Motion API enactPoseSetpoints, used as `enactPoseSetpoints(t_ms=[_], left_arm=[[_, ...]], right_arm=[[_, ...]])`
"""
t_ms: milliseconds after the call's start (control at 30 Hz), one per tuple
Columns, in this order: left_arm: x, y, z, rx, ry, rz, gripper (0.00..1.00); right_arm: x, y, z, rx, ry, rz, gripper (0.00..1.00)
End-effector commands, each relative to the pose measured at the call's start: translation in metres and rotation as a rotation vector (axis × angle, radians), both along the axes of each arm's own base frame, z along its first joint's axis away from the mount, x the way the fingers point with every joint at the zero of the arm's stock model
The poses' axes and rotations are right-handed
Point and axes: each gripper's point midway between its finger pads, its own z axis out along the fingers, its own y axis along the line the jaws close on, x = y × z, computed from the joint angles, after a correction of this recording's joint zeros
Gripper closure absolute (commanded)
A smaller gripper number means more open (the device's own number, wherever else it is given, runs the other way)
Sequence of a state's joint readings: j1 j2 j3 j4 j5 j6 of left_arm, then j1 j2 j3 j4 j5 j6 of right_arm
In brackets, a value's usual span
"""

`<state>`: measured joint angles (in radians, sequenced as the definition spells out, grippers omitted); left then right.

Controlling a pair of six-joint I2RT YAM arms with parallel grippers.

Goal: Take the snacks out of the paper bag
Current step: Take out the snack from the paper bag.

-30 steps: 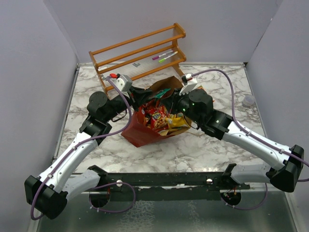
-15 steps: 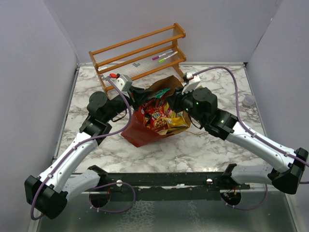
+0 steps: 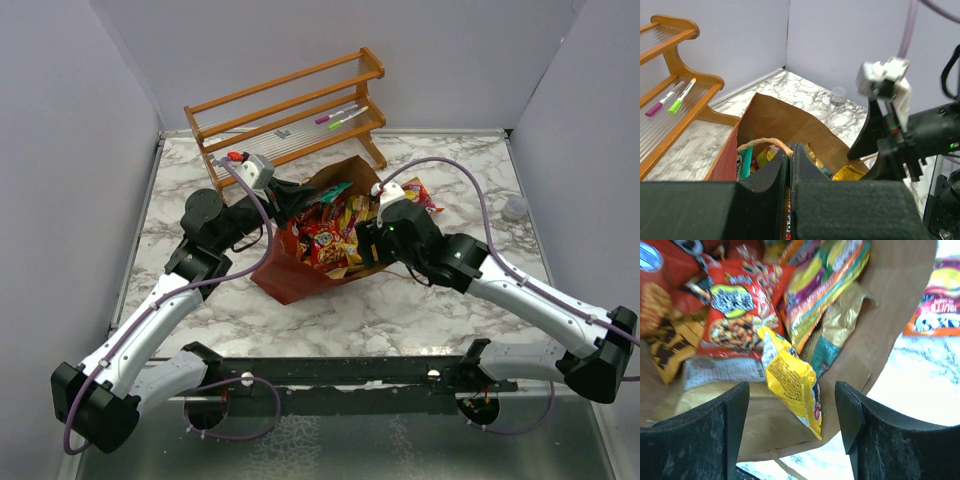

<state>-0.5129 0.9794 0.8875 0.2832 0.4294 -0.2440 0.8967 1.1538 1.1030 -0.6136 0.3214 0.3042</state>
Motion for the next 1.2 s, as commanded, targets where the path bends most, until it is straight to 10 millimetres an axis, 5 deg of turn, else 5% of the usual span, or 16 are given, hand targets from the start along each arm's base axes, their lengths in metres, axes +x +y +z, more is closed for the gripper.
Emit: enactPoseSetpoints(t_ms=[0, 233, 533, 867, 1167], left_arm=[[-0.001, -0.002, 0.006, -0.015, -0.025, -0.005, 1.0], [-0.002, -0.003, 0.007, -0.014, -0.024, -0.008, 1.0], [-0.002, -0.003, 0.005, -0.008, -0.022, -0.007, 1.0], [0.0, -0.003, 0.004, -0.005, -0.019, -0.002, 1.0], [0.002, -0.004, 0.003, -0.002, -0.011, 0.002, 1.0]], right_arm=[[-0.004, -0.009, -0.033, -0.088, 0.088, -0.046, 0.31], [-0.003, 0.002, -0.052, -0.098, 0.12, -0.018, 0.38], [0.009, 0.019, -0.031, -0.066, 0.063, 0.019, 0.81], [0.015, 0.034, 0.071, 0.162, -0.19, 0.102, 0.9], [-0.003, -0.013, 0.153, 0.405, -0.446, 0.011, 0.91]])
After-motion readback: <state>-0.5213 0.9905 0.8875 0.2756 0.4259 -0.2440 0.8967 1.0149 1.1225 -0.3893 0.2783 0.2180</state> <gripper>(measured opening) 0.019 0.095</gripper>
